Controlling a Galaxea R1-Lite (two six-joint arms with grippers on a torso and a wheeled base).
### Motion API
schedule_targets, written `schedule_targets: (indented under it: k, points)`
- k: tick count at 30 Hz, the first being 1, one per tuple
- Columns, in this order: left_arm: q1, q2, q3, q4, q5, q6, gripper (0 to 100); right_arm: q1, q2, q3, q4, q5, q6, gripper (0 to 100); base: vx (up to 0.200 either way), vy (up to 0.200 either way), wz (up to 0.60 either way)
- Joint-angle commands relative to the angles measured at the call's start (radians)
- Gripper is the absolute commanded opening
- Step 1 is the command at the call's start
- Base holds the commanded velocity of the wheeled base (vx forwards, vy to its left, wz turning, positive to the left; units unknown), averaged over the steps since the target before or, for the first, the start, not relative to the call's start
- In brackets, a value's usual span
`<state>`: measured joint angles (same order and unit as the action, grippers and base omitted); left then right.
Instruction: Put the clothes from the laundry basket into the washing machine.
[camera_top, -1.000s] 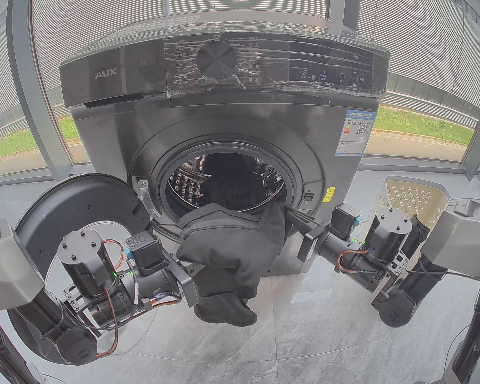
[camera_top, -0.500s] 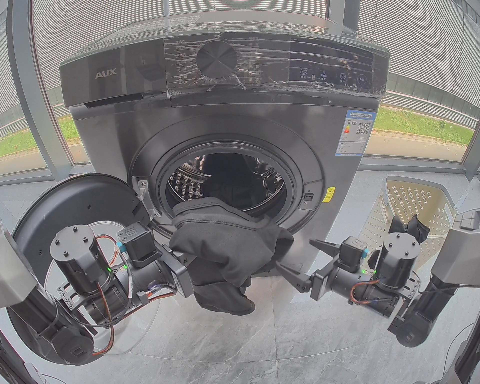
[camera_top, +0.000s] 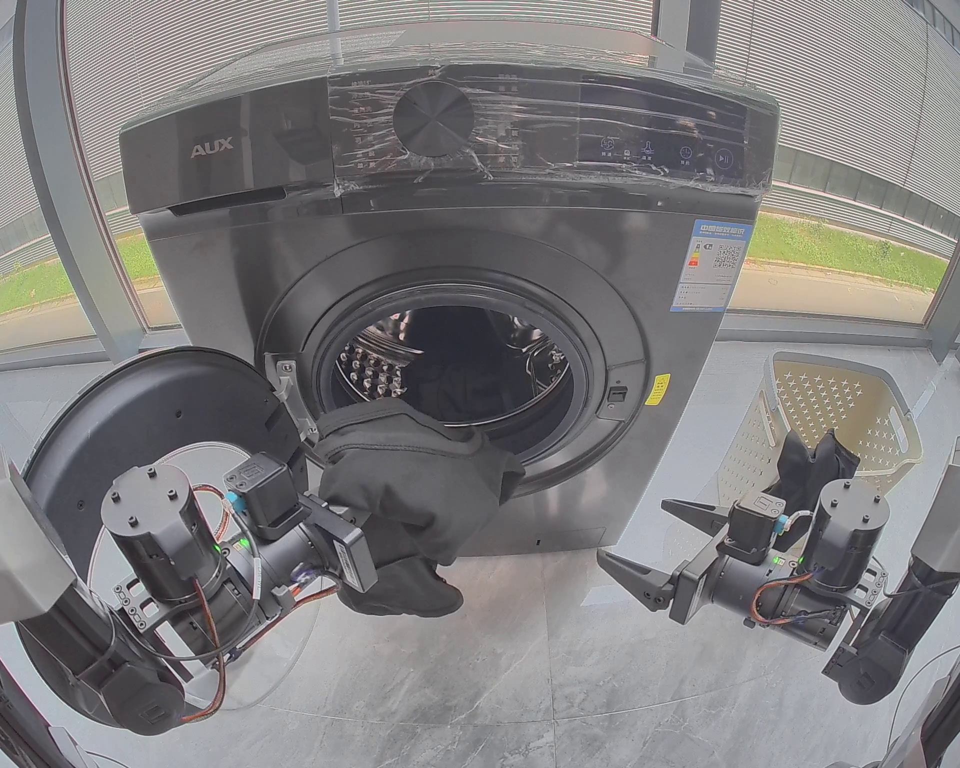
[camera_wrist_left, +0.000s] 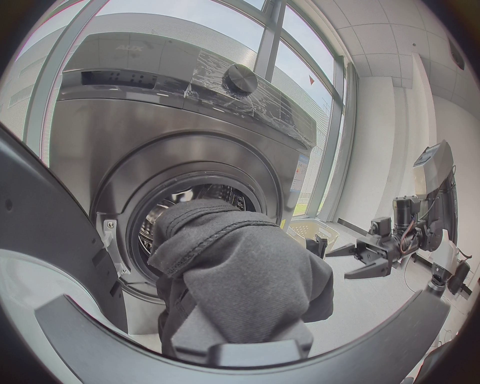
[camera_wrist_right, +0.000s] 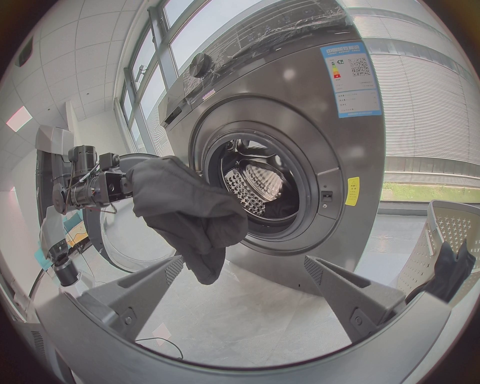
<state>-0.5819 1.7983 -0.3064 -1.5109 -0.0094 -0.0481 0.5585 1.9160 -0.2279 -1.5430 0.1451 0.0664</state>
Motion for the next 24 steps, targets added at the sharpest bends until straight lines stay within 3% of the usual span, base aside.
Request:
schedule_targets:
  k: [1, 5, 14, 24]
  points:
    - [-0.009, 0.036, 0.013, 0.000, 0.002, 0.001, 0, -0.008, -0.012, -0.004, 0.000, 0.001, 0.001, 100, 0.000, 0.000, 0.00]
    - [-0.007, 0.072, 0.004, 0.000, 0.000, -0.001, 0, -0.008, -0.012, -0.007, 0.000, -0.001, 0.001, 100, 0.000, 0.000, 0.00]
    - [-0.009, 0.113, 0.000, -0.002, 0.009, -0.001, 0, -0.003, -0.009, -0.007, 0.000, -0.001, 0.001, 100, 0.200, 0.000, 0.00]
    - [-0.015, 0.116, -0.002, -0.002, 0.025, 0.001, 0, 0.006, -0.011, -0.007, 0.000, -0.002, 0.001, 100, 0.020, 0.000, 0.00]
